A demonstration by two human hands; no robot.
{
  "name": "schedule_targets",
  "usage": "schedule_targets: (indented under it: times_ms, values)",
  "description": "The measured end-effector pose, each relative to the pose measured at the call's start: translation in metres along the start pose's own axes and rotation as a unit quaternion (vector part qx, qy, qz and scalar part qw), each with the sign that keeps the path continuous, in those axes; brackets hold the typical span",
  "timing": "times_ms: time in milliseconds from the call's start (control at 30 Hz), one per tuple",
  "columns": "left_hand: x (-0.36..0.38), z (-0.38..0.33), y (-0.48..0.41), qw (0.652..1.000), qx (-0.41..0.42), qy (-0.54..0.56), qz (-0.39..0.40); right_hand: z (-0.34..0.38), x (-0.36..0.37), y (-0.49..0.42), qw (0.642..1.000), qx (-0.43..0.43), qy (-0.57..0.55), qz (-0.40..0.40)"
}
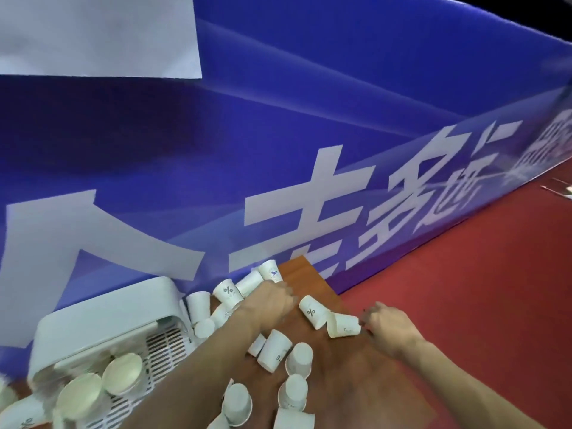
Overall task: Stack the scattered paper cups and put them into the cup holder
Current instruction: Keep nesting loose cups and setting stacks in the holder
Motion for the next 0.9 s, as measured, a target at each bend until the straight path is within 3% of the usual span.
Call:
schedule_targets:
  times_ms: [233, 467, 600, 767, 900]
  values:
    - [0.074, -0.046, -0.091, 0.992, 0.087, 0.002, 0.09, -0.031, 0.064, -0.052, 0.996, -0.079, -0.002, 0.031]
    - [0.13, -0.066, -0.141, 0.972, 0.213, -0.063, 0.08, -0.019, 0.114, -0.096, 0.989, -0.145, -0.029, 0.0]
    - [0.147, -0.063, -0.152, 0.959, 0.256, -0.101, 0.07, -0.02, 0.146, -0.105, 0.988, -0.148, -0.023, 0.037]
    - [0.157, -0.056, -0.16, 0.96, 0.246, -0.107, 0.083, -0.021, 0.159, -0.114, 0.985, -0.147, -0.05, 0.069]
    - [0.157, -0.052, -0.167, 0.962, 0.222, -0.121, 0.104, -0.022, 0.163, -0.118, 0.984, -0.152, -0.075, 0.05]
Point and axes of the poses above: each hand's wrist, its own y-axis away from the middle knuckle, its own x-axis out of the palm, z = x × y, the point moved 3 cm from there along -y, towards the middle knuckle, and after that the axes turned 3 degrees about -z, right-handed, at the moved point
